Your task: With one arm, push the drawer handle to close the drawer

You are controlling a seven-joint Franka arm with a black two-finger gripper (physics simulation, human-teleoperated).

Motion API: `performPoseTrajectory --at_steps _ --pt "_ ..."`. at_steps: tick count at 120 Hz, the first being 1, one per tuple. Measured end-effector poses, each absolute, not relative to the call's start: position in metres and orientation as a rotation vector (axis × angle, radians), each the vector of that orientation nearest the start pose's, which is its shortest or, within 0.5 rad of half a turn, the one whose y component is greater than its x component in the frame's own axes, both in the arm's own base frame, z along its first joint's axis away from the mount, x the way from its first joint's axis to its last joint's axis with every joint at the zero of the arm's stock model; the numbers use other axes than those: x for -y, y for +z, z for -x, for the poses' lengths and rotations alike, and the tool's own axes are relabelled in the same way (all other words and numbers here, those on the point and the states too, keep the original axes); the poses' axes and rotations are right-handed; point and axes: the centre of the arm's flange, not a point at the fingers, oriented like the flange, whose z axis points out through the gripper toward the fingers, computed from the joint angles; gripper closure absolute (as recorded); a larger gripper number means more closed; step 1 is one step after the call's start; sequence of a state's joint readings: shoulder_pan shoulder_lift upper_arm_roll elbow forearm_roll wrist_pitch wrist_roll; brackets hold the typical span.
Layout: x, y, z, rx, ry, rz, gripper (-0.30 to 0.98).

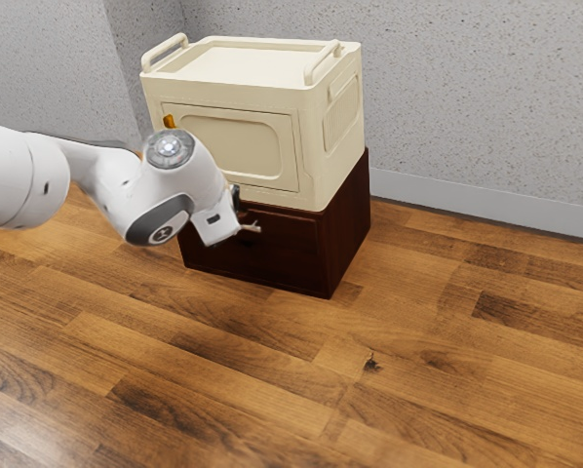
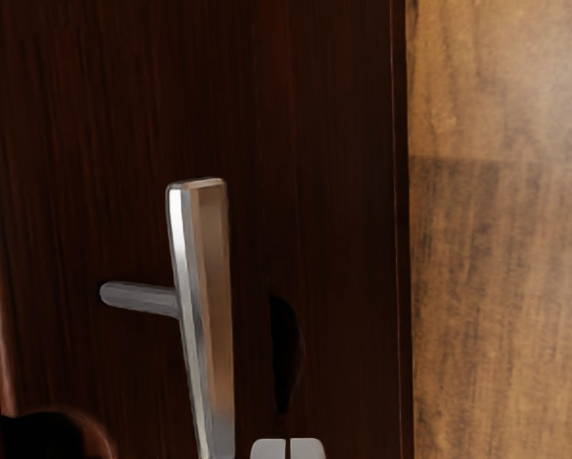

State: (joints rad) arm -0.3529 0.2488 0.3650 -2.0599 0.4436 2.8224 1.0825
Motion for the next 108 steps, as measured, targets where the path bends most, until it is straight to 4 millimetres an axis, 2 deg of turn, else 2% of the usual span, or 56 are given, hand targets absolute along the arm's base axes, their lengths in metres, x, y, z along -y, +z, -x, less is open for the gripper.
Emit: performPoseTrajectory --at_steps 13,22,36,44,54,62,69,75,90,108 --pt "0.024 0.376 -0.625 -1.746 -0.354 1.888 0.79" --pt "0.024 0.391 -0.619 -1.737 -0.339 1.919 0.78" --pt "0.025 0.427 -0.593 -1.714 -0.325 2.019 0.79" --pt "0.024 0.455 -0.577 -1.692 -0.332 2.102 0.79" --pt "0.024 0.488 -0.557 -1.651 -0.349 2.244 0.79" --pt "0.015 0.504 -0.543 -1.585 -0.328 2.387 0.78" --pt "0.011 0.524 -0.535 -1.488 -0.312 2.528 0.65" --pt "0.011 0.532 -0.529 -1.383 -0.273 2.665 0.54" --pt "0.013 0.537 -0.517 -1.145 -0.157 2.906 0.3" --pt "0.014 0.531 -0.507 -0.893 -0.029 3.053 0.15"
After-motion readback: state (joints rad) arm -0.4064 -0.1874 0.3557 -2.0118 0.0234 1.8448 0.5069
